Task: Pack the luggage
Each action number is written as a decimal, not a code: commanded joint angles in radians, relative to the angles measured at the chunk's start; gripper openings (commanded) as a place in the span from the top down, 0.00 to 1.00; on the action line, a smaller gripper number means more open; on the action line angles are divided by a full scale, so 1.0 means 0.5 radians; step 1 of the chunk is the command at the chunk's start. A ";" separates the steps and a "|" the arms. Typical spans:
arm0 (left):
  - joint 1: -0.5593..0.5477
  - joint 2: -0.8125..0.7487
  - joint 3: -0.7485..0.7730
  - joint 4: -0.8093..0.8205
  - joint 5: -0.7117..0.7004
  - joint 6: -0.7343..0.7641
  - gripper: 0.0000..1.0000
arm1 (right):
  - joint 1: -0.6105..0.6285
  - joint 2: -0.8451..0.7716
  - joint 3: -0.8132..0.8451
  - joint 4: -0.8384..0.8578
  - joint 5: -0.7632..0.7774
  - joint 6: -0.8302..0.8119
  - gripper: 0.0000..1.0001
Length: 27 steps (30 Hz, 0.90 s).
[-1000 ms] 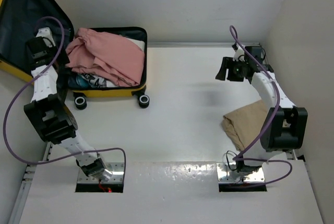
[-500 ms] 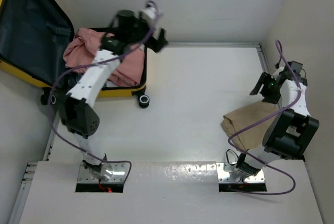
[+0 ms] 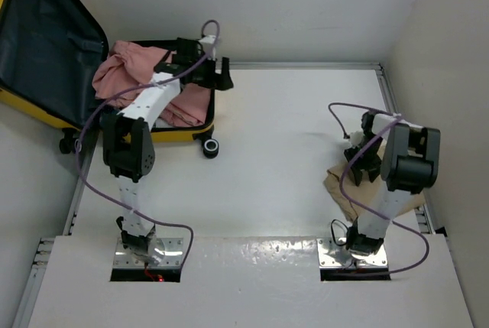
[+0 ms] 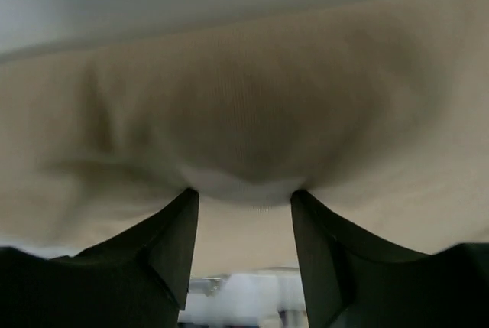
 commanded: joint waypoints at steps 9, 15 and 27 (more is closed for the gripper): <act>0.262 -0.483 -0.256 0.078 -0.101 0.001 0.06 | 0.392 0.688 1.009 -0.089 -0.206 0.595 0.46; 0.262 -0.483 -0.330 0.078 0.018 0.001 0.05 | 0.502 0.913 1.471 0.078 -0.785 1.193 0.40; -0.357 0.151 0.087 0.191 0.193 -0.535 0.05 | 0.168 0.377 1.262 0.474 -1.021 1.720 0.32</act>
